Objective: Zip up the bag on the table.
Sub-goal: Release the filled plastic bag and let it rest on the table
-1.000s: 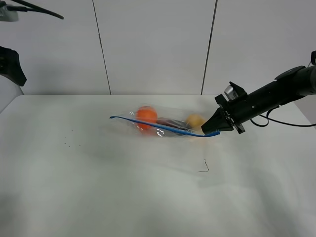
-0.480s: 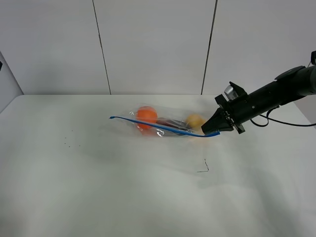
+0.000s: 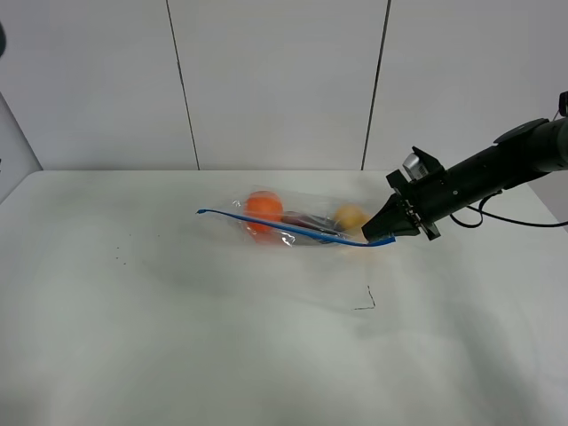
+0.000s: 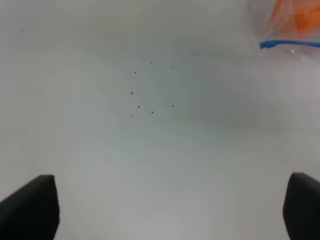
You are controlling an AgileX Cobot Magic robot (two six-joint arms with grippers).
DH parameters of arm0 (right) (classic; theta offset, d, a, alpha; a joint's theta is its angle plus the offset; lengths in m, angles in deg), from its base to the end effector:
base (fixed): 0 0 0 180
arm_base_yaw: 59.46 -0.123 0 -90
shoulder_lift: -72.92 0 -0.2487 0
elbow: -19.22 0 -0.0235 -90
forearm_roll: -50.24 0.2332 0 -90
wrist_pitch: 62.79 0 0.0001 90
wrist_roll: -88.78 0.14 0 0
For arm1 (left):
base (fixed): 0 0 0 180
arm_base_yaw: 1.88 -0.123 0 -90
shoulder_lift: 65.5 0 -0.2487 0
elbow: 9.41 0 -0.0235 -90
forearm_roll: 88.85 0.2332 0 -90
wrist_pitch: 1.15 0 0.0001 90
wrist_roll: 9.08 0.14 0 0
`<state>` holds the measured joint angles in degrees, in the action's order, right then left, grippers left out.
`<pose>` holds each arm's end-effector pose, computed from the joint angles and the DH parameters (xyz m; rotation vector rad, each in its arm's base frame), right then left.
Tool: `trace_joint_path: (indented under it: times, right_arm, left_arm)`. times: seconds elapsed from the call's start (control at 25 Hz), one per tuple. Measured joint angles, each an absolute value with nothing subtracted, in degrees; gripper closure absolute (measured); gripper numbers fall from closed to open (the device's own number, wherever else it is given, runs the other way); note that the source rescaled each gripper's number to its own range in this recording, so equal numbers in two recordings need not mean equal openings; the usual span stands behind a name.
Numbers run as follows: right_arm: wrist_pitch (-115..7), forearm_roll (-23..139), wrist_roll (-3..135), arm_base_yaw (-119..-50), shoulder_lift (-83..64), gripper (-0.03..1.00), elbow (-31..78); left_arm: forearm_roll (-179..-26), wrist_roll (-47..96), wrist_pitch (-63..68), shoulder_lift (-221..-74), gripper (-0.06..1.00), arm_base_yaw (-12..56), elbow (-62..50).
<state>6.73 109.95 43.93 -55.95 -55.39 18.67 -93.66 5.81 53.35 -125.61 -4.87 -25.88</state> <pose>0.3533 0.0918 0.1079 -0.2181 2.7030 1.3738 0.2030 0.0010 0.3239 0.2168 2.2745 0.0593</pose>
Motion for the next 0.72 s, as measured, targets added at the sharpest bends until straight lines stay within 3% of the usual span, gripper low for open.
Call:
trace_joint_path:
  times: [0.72]
  right_arm:
    - [6.73,109.95,43.72,-55.95,-55.39,0.97,18.67]
  left_arm:
    - [-96.74,5.81,51.05,-93.14,-0.06,-4.87,-46.02]
